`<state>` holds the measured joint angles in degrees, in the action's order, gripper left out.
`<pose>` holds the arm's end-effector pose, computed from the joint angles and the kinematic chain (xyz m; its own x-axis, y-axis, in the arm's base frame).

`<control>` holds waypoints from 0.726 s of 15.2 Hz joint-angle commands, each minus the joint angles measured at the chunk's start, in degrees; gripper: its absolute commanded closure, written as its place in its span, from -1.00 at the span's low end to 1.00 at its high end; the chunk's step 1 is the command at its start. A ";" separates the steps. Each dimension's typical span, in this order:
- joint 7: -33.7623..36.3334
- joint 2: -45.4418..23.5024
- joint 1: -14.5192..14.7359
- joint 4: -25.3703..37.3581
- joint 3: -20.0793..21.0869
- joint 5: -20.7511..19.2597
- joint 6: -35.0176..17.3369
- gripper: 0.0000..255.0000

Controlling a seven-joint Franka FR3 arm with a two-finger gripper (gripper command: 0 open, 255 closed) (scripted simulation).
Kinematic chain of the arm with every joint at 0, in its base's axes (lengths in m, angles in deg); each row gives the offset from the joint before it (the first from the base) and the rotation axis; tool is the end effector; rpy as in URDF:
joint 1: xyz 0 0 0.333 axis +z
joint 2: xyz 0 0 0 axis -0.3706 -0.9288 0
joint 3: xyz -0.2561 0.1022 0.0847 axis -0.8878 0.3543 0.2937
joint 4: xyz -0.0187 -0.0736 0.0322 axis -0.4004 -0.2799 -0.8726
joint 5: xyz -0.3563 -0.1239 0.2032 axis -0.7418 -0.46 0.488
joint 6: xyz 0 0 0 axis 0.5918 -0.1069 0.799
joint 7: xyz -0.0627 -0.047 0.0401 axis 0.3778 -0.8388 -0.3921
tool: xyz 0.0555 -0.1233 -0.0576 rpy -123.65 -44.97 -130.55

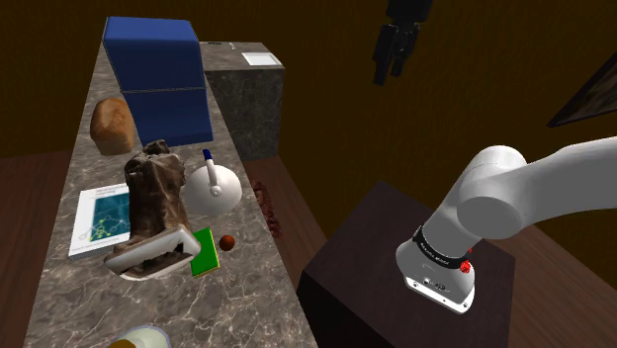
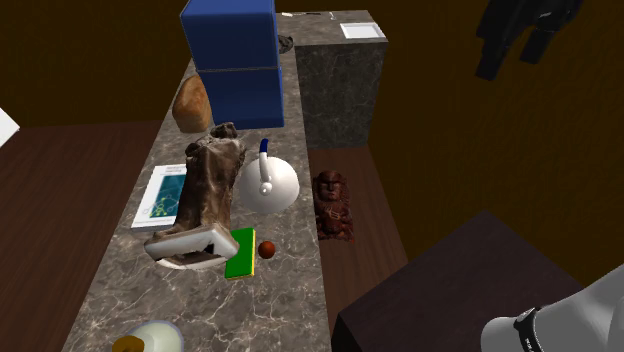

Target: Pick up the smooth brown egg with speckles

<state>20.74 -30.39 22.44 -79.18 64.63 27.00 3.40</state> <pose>0.3555 -0.0002 0.5518 0.9958 -0.0032 -0.0918 -0.0073 -0.9990 -0.0445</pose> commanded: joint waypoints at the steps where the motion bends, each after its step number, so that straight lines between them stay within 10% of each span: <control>1: 0.00 0.00 0.00 0.00 0.00 0.00 0.00 -1.00; 11: 1.23 -8.68 3.31 -9.79 4.57 3.45 -18.38 -1.00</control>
<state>21.68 -38.06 25.31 -88.19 68.58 29.99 -13.07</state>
